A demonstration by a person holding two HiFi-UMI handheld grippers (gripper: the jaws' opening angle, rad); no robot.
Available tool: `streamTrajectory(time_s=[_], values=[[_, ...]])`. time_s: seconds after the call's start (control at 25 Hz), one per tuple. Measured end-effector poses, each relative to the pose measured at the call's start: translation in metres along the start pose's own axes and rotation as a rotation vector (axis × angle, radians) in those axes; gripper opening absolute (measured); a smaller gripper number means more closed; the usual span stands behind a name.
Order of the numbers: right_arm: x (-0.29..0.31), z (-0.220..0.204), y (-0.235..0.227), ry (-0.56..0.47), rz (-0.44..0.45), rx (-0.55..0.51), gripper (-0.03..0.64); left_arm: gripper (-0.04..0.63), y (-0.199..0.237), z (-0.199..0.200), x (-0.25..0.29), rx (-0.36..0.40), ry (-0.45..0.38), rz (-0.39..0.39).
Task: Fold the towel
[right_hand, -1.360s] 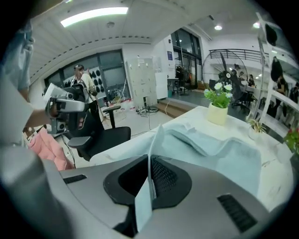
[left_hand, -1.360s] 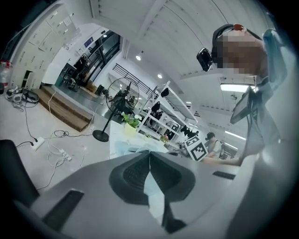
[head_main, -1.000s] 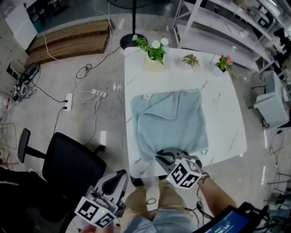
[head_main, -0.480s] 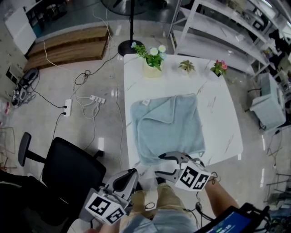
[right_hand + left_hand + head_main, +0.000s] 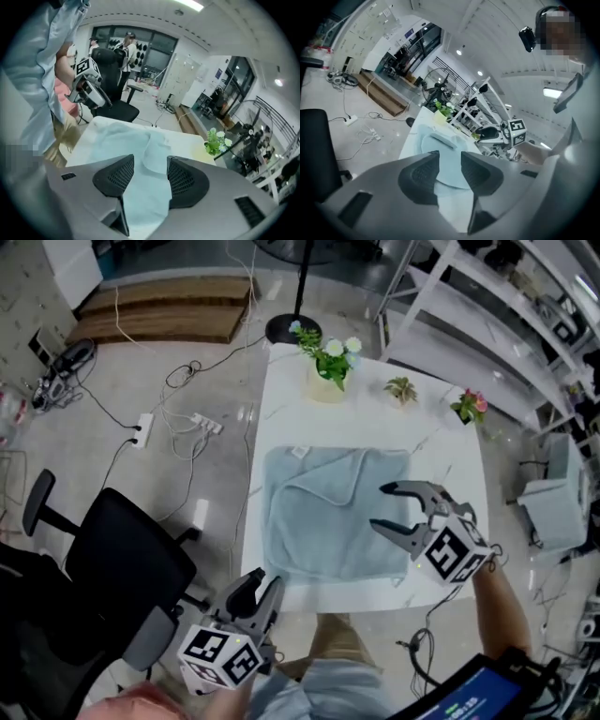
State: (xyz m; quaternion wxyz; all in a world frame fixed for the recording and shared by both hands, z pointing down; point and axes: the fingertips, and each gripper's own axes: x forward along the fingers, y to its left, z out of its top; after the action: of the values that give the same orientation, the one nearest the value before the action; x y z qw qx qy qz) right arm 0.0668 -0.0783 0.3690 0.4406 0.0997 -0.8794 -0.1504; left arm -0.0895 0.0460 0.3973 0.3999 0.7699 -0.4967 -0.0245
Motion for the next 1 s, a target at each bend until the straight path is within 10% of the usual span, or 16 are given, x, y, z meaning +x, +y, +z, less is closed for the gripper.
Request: streamTrajectory(time_s=[0.36, 0.8, 1.0], values=[[0.065, -0.042, -0.021, -0.101, 0.272, -0.414, 0.242, 0.21, 0.045, -0.043, 0.039, -0.174, -0.065, 0.439], [0.11, -0.069, 0.005, -0.096, 0.422, -0.681, 0.211, 0.068, 0.063, -0.048, 0.059, -0.133, -0.014, 0.597], [0.106, -0.058, -0.006, -0.174, 0.446, -0.573, 0.104, 0.02, 0.064, -0.044, 0.061, -0.083, -0.009, 0.636]])
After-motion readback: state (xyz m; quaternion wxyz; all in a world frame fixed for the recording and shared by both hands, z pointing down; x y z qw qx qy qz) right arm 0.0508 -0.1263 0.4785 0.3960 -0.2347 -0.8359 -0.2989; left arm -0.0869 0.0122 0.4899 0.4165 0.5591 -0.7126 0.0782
